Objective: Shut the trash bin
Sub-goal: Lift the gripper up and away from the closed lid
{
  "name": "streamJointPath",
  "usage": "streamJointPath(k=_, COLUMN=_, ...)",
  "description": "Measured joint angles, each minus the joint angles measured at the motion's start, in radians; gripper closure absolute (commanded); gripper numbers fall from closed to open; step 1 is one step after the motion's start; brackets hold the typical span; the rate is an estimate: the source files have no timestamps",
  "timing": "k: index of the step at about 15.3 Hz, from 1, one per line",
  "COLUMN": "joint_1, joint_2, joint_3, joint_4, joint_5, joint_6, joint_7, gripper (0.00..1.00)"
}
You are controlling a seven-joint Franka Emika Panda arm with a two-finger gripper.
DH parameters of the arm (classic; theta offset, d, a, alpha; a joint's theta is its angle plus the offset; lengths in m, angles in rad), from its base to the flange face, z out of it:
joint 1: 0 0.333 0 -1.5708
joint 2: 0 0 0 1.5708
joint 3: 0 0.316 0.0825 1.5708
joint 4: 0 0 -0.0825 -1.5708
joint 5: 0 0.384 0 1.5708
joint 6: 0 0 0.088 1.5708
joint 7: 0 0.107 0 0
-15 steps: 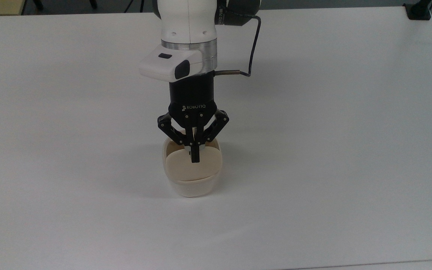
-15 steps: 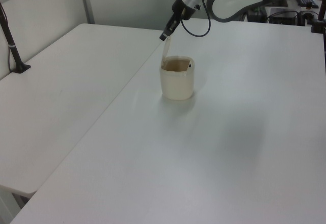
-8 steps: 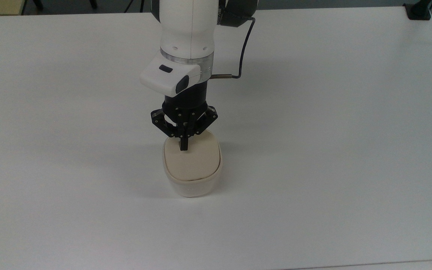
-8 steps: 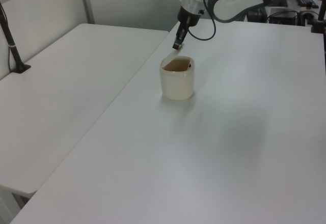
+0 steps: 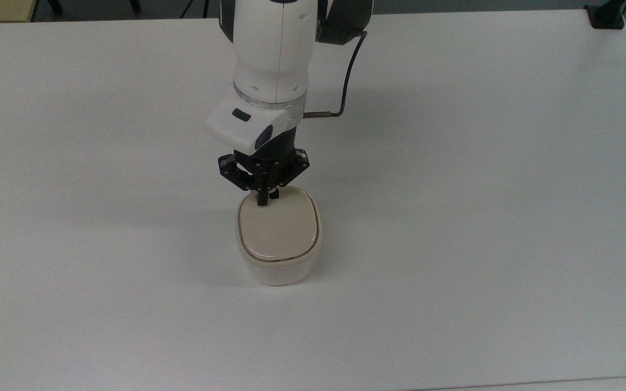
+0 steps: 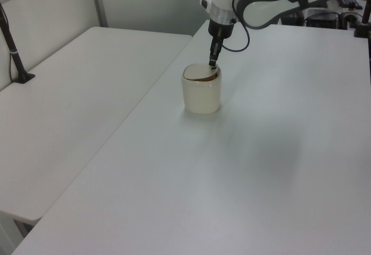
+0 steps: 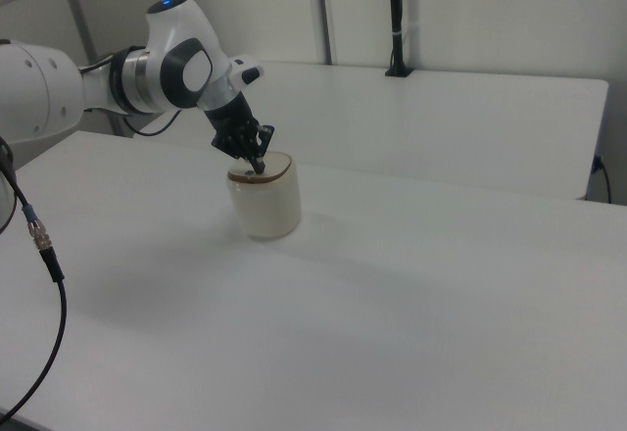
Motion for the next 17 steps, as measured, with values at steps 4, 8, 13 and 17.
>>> streamJointPath(k=4, joint_1=0.0, joint_2=0.015, joint_3=0.0, joint_4=-0.007, joint_5=0.0, joint_6=0.0, joint_7=-0.001, gripper=1.0)
streamJointPath(k=8, joint_1=0.0, joint_2=0.016, joint_3=0.0, joint_4=-0.006, joint_5=0.0, joint_6=0.0, joint_7=-0.006, gripper=1.0)
streamJointPath(k=13, joint_1=-0.001, joint_2=0.01, joint_3=0.0, joint_4=0.008, joint_5=0.0, joint_6=0.0, joint_7=-0.006, gripper=1.0)
streamJointPath(k=17, joint_1=-0.013, joint_2=-0.073, joint_3=-0.001, joint_4=0.028, joint_5=0.017, joint_6=-0.114, joint_7=-0.006, gripper=1.0)
